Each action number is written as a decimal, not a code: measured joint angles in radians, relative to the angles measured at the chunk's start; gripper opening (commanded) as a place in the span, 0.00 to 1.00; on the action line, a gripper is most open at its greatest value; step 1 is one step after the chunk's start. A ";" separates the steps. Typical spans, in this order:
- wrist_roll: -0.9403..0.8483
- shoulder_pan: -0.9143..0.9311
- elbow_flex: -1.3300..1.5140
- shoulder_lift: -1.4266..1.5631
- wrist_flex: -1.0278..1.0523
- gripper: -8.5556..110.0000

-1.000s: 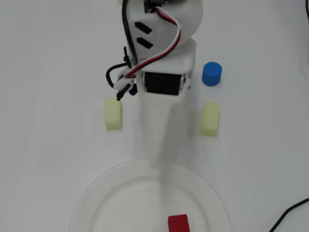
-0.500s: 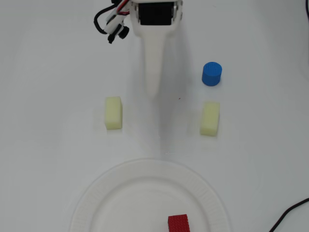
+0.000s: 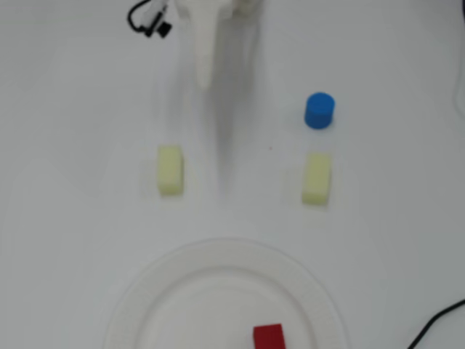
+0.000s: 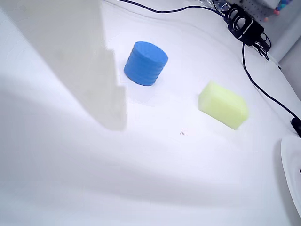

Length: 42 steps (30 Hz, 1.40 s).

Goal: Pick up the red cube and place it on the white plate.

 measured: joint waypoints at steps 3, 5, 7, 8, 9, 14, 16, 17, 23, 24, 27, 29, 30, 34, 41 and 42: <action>-0.023 0.008 0.181 0.229 -0.008 0.43; -0.026 0.003 0.275 0.365 -0.006 0.43; -0.023 0.003 0.342 0.472 0.012 0.42; -0.017 0.003 0.368 0.518 0.025 0.42; -0.015 0.002 0.396 0.566 0.040 0.42; 0.011 0.002 0.462 0.655 0.095 0.32; 0.011 0.002 0.472 0.664 0.106 0.21; 0.011 0.000 0.486 0.664 0.112 0.15; 0.011 -0.002 0.565 0.667 0.130 0.07; 0.017 -0.002 0.575 0.667 0.130 0.07; 0.031 -0.002 0.583 0.667 0.130 0.07; 0.032 -0.002 0.583 0.667 0.135 0.07; 0.032 -0.002 0.583 0.667 0.138 0.07; 0.038 -0.002 0.583 0.667 0.140 0.07; 0.051 -0.002 0.584 0.667 0.140 0.07; 0.051 -0.002 0.584 0.667 0.140 0.07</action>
